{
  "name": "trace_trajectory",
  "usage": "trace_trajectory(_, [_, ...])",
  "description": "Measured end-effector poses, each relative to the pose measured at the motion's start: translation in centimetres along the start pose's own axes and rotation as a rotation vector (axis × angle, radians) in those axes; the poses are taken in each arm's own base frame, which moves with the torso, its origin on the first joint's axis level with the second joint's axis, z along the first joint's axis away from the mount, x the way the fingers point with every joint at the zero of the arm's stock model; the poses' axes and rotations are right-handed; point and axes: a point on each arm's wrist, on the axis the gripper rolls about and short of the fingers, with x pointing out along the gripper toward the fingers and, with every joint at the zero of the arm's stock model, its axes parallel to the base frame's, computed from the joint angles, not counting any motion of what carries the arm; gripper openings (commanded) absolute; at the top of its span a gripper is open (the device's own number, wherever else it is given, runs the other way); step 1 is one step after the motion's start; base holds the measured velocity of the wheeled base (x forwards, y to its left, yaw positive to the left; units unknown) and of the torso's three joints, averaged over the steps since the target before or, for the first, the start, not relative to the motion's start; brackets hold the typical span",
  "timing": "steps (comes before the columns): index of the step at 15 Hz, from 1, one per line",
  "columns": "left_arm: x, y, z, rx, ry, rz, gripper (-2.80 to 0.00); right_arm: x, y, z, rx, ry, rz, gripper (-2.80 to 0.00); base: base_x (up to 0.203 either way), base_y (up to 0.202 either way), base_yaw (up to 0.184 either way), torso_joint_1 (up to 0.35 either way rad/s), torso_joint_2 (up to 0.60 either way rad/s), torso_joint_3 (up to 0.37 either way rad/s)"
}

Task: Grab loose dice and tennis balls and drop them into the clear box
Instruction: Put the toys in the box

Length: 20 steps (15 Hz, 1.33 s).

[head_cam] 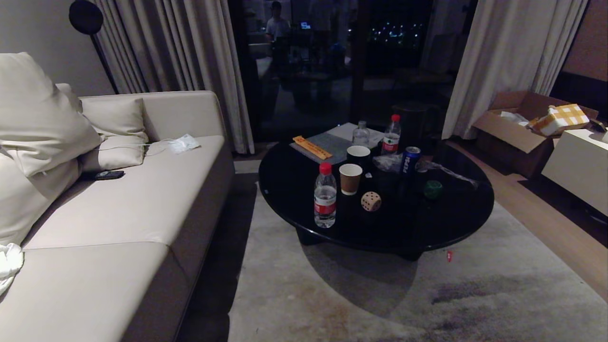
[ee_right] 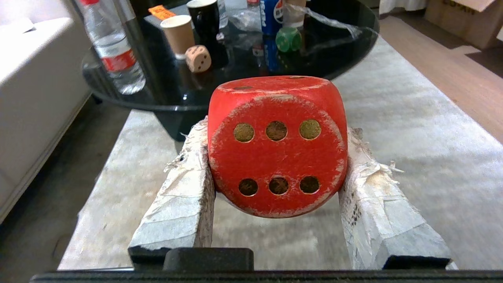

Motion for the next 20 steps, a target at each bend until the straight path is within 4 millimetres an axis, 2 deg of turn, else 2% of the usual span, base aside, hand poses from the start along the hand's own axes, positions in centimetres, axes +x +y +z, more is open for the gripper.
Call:
trace_trajectory(12, [0.00,0.00,0.00,0.000,0.000,0.000,-2.80,0.00,0.00,0.00,0.001,0.000,0.000,-2.80,-0.183,0.000,-0.002,0.002,0.00,0.002])
trace_trajectory(20, [0.00,0.00,0.00,0.003,0.000,0.000,-2.80,0.00,0.00,0.01,0.000,0.000,0.000,-2.80,-0.014,0.000,0.000,0.000,0.00,0.000])
